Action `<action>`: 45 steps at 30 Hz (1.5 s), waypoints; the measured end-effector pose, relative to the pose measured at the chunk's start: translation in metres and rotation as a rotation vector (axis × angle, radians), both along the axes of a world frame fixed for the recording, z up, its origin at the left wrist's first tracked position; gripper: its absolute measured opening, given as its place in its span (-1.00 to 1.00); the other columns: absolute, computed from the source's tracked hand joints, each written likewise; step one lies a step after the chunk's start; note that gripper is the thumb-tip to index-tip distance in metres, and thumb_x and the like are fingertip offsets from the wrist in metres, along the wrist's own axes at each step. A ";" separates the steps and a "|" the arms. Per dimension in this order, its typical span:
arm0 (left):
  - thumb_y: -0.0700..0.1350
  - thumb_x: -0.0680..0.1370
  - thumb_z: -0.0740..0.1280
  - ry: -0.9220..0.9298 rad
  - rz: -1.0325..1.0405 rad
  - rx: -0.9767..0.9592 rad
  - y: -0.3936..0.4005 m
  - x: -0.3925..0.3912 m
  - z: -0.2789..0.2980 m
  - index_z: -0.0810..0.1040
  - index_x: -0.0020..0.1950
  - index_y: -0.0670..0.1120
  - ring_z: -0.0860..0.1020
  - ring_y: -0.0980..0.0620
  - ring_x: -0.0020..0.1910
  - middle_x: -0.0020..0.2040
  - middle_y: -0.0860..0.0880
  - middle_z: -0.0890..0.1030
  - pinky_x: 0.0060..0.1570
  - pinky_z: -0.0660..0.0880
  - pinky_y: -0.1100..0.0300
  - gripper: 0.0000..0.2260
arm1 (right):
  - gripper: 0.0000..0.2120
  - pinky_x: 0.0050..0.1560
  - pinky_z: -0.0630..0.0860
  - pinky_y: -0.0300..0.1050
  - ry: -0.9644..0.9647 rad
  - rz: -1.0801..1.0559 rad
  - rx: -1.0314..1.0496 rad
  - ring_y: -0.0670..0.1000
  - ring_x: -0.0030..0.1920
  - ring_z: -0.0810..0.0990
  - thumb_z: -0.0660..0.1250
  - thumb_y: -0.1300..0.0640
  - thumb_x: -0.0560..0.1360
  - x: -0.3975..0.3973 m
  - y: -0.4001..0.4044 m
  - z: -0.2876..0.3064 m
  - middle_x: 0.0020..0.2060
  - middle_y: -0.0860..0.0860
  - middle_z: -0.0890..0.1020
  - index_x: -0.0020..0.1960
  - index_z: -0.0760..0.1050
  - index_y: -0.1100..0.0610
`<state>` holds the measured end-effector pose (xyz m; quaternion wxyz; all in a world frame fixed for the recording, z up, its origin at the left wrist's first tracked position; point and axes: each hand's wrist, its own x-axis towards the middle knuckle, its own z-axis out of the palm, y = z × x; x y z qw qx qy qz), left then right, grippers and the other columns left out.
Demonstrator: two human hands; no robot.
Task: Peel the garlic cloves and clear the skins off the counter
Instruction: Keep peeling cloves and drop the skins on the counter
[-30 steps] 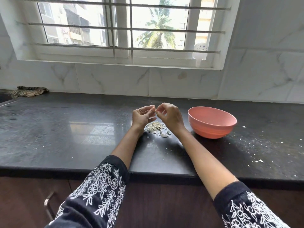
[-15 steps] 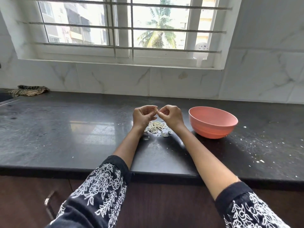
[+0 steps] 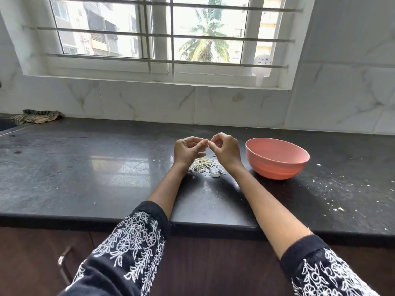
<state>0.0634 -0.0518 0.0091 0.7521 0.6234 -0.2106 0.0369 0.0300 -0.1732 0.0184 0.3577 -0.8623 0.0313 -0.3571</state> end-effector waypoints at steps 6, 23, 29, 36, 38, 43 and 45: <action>-0.29 0.43 0.43 0.140 -0.097 -0.131 0.003 0.002 -0.001 0.59 -0.11 -0.20 0.63 0.07 -0.29 -0.25 -0.10 0.65 -0.18 0.59 0.28 -0.93 | -0.90 -0.29 0.38 -0.20 -0.031 0.006 -0.128 -0.04 -0.31 0.50 0.41 0.13 0.44 -0.003 0.002 0.001 -0.31 -0.01 0.59 -0.19 0.55 0.15; -0.41 0.44 0.36 0.170 -0.015 -0.302 0.008 0.005 0.004 0.58 -0.18 -0.21 0.61 0.12 -0.36 -0.37 0.01 0.66 -0.23 0.59 0.29 -0.88 | -0.97 -0.22 0.44 -0.15 -0.093 -0.037 -0.121 -0.04 -0.26 0.51 0.39 0.21 0.44 -0.003 0.000 0.003 -0.25 0.01 0.61 -0.18 0.55 0.13; -0.42 0.44 0.36 0.190 -0.015 -0.329 0.007 0.004 0.006 0.58 -0.18 -0.21 0.61 0.14 -0.33 -0.37 0.02 0.66 -0.18 0.59 0.30 -0.87 | -0.86 -0.17 0.49 -0.11 -0.053 -0.071 -0.106 0.05 -0.16 0.58 0.26 0.22 0.50 -0.002 0.000 0.001 -0.21 0.05 0.66 -0.06 0.59 0.13; -0.43 0.45 0.33 0.178 -0.062 -0.322 0.006 0.005 0.004 0.58 -0.17 -0.25 0.63 0.09 -0.28 -0.34 -0.02 0.66 -0.21 0.58 0.32 -0.89 | -0.87 -0.21 0.46 -0.16 -0.014 0.052 -0.099 -0.04 -0.27 0.56 0.38 0.04 0.45 -0.006 0.007 0.004 -0.29 -0.05 0.61 -0.14 0.58 0.11; -0.43 0.46 0.32 0.164 -0.067 -0.306 0.005 0.005 0.003 0.58 -0.17 -0.24 0.64 0.10 -0.30 -0.35 -0.01 0.66 -0.21 0.58 0.31 -0.88 | -0.89 -0.16 0.50 -0.12 0.001 0.070 -0.111 -0.03 -0.26 0.57 0.39 0.06 0.44 -0.004 0.008 0.002 -0.28 -0.05 0.64 -0.14 0.59 0.10; -0.44 0.45 0.33 0.123 -0.075 -0.238 0.004 0.003 0.004 0.59 -0.17 -0.23 0.64 0.11 -0.31 -0.36 0.00 0.66 -0.15 0.59 0.30 -0.86 | -0.88 -0.17 0.50 -0.13 -0.010 0.081 -0.078 -0.04 -0.28 0.58 0.40 0.07 0.43 -0.004 0.007 0.002 -0.29 -0.02 0.65 -0.15 0.60 0.13; -0.44 0.45 0.33 0.111 -0.076 -0.194 0.003 0.002 0.003 0.59 -0.17 -0.22 0.64 0.12 -0.30 -0.36 0.01 0.66 -0.14 0.59 0.30 -0.85 | -0.89 -0.19 0.49 -0.15 -0.007 0.082 -0.055 -0.06 -0.29 0.56 0.41 0.08 0.42 -0.004 0.006 0.002 -0.32 -0.06 0.61 -0.16 0.59 0.13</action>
